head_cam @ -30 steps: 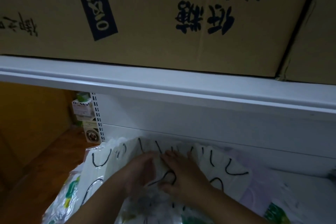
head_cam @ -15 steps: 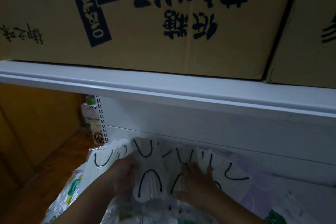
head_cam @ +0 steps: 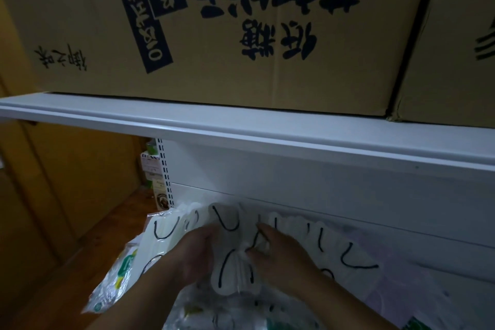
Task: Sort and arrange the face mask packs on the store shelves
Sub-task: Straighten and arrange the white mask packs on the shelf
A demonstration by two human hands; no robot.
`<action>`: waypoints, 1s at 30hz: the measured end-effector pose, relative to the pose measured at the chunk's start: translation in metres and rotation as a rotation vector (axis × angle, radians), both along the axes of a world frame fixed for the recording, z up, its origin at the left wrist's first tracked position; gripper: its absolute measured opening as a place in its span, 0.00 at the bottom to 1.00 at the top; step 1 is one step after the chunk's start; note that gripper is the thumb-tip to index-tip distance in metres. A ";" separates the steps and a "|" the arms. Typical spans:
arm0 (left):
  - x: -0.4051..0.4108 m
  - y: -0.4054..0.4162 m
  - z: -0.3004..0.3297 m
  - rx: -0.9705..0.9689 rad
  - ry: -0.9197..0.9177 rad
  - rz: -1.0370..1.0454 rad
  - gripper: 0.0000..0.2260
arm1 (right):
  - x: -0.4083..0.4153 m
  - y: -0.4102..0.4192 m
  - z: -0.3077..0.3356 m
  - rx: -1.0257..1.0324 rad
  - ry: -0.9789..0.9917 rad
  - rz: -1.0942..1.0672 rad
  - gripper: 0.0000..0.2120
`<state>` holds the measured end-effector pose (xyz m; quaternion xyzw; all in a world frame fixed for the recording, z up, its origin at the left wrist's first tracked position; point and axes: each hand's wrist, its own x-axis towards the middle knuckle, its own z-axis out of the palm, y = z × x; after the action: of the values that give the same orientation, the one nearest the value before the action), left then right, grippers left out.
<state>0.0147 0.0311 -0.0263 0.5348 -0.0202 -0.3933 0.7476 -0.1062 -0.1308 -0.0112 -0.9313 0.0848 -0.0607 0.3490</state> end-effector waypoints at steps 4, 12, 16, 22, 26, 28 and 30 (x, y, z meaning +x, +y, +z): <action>-0.004 0.003 0.000 -0.004 -0.038 -0.035 0.17 | 0.014 0.027 -0.017 -0.206 0.119 0.221 0.44; 0.020 0.049 -0.010 0.001 -0.132 0.041 0.22 | 0.043 0.044 -0.023 -0.084 -0.020 0.159 0.37; 0.033 0.081 -0.009 -0.008 -0.136 0.074 0.22 | 0.065 0.027 -0.030 -0.283 0.172 0.004 0.40; 0.045 0.099 -0.018 0.029 -0.113 0.095 0.21 | 0.078 0.022 -0.053 -0.545 0.211 0.071 0.48; 0.045 0.092 -0.017 0.062 -0.090 0.050 0.22 | 0.078 0.019 -0.052 -0.497 0.143 0.089 0.41; 0.046 0.088 -0.014 0.071 -0.090 0.044 0.22 | 0.075 0.018 -0.050 -0.445 0.086 0.087 0.31; 0.048 0.087 -0.011 0.082 -0.099 0.045 0.22 | 0.071 0.017 -0.045 -0.314 -0.011 0.044 0.19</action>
<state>0.0628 0.1183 -0.0375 0.5842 -0.0291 -0.3499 0.7317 -0.0356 -0.1137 -0.0564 -0.9757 0.0519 -0.0707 0.2007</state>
